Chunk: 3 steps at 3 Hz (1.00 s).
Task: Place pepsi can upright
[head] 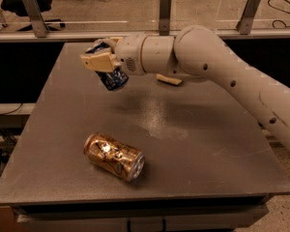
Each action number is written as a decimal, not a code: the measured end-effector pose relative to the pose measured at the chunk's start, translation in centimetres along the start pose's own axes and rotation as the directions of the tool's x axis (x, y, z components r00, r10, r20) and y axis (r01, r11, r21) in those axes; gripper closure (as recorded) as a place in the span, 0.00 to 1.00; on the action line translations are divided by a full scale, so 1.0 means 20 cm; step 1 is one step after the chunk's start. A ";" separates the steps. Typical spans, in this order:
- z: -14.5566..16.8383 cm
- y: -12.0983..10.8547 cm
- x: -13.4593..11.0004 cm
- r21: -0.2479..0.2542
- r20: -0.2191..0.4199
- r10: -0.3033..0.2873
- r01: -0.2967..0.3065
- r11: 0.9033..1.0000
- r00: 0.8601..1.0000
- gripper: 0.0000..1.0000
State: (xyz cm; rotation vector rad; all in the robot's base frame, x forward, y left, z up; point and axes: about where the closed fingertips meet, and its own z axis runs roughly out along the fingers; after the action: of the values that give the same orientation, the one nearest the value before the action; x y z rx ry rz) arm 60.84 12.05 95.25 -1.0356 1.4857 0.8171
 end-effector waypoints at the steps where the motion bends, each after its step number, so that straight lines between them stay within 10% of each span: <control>1: -0.07 0.06 0.05 -0.059 0.077 -0.047 0.051 0.997 0.996 1.00; 3: -0.20 0.12 0.21 -0.140 0.157 -0.086 0.109 0.984 0.984 1.00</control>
Offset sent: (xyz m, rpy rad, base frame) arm -0.0461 -0.0444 -0.0397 0.1419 -0.1509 0.1809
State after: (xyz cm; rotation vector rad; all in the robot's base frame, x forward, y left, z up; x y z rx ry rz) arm 56.99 8.72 91.74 -1.1228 1.2520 0.9250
